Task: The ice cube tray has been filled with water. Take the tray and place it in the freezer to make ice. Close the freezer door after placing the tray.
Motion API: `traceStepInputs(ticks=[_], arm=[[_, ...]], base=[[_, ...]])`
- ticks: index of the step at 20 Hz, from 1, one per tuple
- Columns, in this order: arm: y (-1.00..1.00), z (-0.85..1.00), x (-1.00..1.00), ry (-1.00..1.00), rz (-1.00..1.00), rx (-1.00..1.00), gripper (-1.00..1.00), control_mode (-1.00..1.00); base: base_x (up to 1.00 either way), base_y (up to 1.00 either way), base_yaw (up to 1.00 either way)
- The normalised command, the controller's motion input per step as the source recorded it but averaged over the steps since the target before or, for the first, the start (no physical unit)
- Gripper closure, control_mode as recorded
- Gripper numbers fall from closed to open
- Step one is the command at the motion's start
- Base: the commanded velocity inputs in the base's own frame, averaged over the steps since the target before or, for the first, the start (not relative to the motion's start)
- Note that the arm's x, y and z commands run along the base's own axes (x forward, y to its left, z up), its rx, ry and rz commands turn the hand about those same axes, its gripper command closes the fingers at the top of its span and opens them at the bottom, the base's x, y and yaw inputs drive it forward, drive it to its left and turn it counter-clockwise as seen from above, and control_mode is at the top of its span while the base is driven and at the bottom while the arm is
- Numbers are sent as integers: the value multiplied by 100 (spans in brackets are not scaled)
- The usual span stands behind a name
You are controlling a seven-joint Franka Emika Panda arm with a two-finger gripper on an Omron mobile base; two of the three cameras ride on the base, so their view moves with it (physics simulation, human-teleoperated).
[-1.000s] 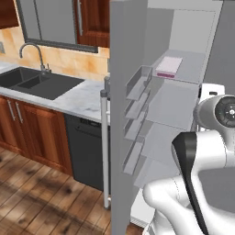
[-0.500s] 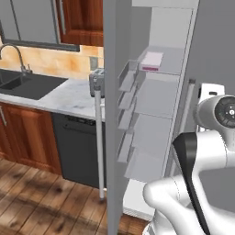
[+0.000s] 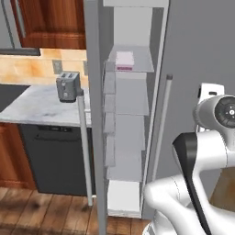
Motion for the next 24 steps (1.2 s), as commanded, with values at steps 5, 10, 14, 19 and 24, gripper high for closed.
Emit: traceStepInputs(ticks=[5, 10, 14, 19, 24], arm=[[0, 0, 0, 0, 0, 0, -100, 100], [0, 0, 0, 0, 0, 0, -100, 100], [0, 0, 0, 0, 0, 0, -100, 100], [0, 0, 0, 0, 0, 0, -100, 100], [0, 0, 0, 0, 0, 0, -100, 100]], base=[[-2, 62, -42], [-2, 73, -33], [-38, 44, -27], [-63, 0, -21], [-19, 0, -10]])
